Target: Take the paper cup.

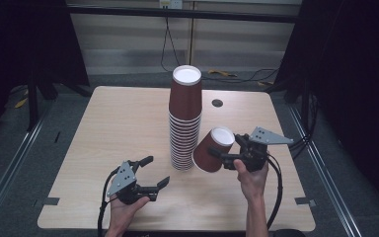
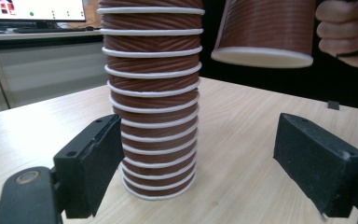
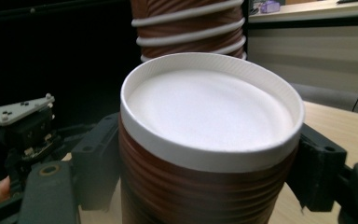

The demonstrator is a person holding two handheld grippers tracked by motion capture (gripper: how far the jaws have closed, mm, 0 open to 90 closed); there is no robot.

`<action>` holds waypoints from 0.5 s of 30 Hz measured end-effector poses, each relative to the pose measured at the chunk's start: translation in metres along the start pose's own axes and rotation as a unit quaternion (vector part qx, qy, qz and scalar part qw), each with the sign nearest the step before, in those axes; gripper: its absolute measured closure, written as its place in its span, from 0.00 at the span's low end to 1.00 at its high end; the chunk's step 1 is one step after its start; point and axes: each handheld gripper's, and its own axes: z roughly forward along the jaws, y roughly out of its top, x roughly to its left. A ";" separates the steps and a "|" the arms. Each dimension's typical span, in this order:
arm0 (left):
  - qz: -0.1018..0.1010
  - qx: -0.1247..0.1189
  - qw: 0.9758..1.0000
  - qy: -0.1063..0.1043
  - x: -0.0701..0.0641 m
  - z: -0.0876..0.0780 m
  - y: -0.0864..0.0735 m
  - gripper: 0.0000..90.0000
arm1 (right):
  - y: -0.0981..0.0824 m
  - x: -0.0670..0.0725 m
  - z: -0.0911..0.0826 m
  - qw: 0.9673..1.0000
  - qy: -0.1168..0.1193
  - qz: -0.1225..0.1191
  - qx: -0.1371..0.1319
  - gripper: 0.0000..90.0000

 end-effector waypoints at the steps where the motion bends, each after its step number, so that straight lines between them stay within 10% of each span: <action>1: -0.009 -0.004 1.000 -0.003 -0.002 0.001 0.000 0.17 | -0.002 0.001 0.002 1.000 0.005 0.000 0.002 0.25; 15: 0.012 -0.001 0.999 -0.050 -0.015 0.015 0.008 0.17 | -0.029 0.017 0.021 0.999 0.036 0.009 0.024 0.25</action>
